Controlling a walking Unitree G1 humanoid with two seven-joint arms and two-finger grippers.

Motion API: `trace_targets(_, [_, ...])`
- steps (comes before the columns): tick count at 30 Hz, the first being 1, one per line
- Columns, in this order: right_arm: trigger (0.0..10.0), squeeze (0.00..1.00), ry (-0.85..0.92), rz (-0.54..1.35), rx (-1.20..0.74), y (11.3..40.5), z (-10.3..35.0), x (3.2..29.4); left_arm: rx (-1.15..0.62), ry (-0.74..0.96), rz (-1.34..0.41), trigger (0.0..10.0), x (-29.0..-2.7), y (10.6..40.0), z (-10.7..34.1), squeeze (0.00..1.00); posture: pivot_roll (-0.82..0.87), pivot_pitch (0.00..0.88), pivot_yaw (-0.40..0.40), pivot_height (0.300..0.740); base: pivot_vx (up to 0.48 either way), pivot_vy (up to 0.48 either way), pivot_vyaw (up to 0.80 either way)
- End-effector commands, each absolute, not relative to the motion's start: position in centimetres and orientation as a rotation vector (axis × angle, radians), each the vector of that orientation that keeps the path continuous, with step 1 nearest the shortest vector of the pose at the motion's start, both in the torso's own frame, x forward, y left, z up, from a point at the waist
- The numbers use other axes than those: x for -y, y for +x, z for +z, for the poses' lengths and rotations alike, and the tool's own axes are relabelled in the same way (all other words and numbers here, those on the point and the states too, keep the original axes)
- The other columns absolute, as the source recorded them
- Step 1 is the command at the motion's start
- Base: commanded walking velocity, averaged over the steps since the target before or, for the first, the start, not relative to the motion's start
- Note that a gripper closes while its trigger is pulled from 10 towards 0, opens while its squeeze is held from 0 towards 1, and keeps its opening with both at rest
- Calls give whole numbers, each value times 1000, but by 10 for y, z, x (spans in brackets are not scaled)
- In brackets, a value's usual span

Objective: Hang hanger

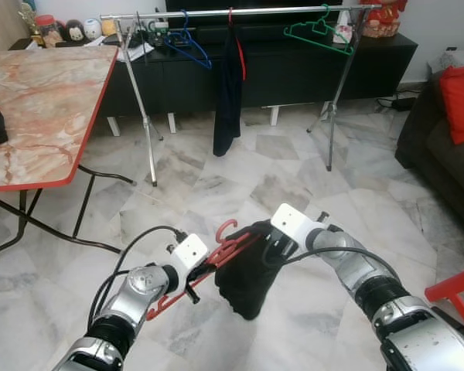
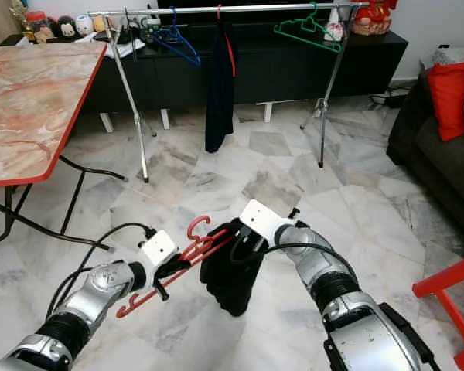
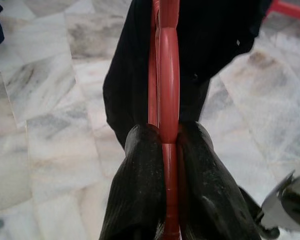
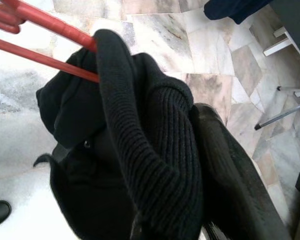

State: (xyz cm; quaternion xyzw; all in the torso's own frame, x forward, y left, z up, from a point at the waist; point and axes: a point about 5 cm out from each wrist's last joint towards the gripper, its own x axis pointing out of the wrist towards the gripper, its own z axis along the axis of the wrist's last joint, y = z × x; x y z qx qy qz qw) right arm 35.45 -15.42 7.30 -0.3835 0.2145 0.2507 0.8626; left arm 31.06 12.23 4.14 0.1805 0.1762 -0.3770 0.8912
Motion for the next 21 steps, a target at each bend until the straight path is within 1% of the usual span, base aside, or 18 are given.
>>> trace_targets(1, [10000, 0, -820, 523, -423, 358, 80, 154, -302, 346, -753, 10000, -122, 319, 53, 0, -75, 24, -52, 740, 0, 0, 0])
trace_targets(4, [10000, 0, -824, 518, -423, 359, 81, 155, -289, 324, -774, 10000, -120, 319, 55, 0, -75, 24, -52, 740, 0, 0, 0])
trace_targets(5, [10000, 0, -828, 516, -424, 359, 81, 157, -299, 295, -821, 10000, -119, 316, 54, 0, -75, 24, -52, 740, 0, 0, 0])
trace_targets(8, [10000, 0, -832, 513, -426, 359, 81, 159, -309, 270, -861, 10000, -118, 313, 54, 0, -75, 24, -52, 740, 0, 0, 0])
trace_targets(9, [10000, 0, -886, 510, -442, 359, 81, 167, -353, 226, -957, 10000, -120, 304, 51, 0, -75, 24, -52, 740, 0, 0, 0])
trace_targets(12, [10000, 0, -902, 521, -451, 358, 80, 168, -365, 219, -980, 10000, -122, 302, 50, 0, -72, 25, -52, 740, 0, 0, 0])
trace_targets(13, [10000, 0, -930, 564, -463, 357, 79, 169, -369, 200, -1007, 10000, -123, 300, 51, 0, -72, 25, -52, 740, 0, 0, 0])
trace_targets(17, [10000, 0, -950, 605, -472, 355, 78, 170, -369, 181, -1034, 10000, -124, 298, 53, 0, -72, 25, -52, 740, 0, 0, 0])
trace_targets(18, [10000, 0, -987, 646, -482, 354, 77, 171, -377, 176, -1067, 10000, -123, 296, 53, 0, -69, 23, -53, 740, 0, 0, 0])
trace_targets(21, [10000, 0, -1053, 668, -473, 354, 79, 176, -390, 201, -1091, 10000, -123, 294, 52, 0, -69, 23, -53, 740, 0, 0, 0])
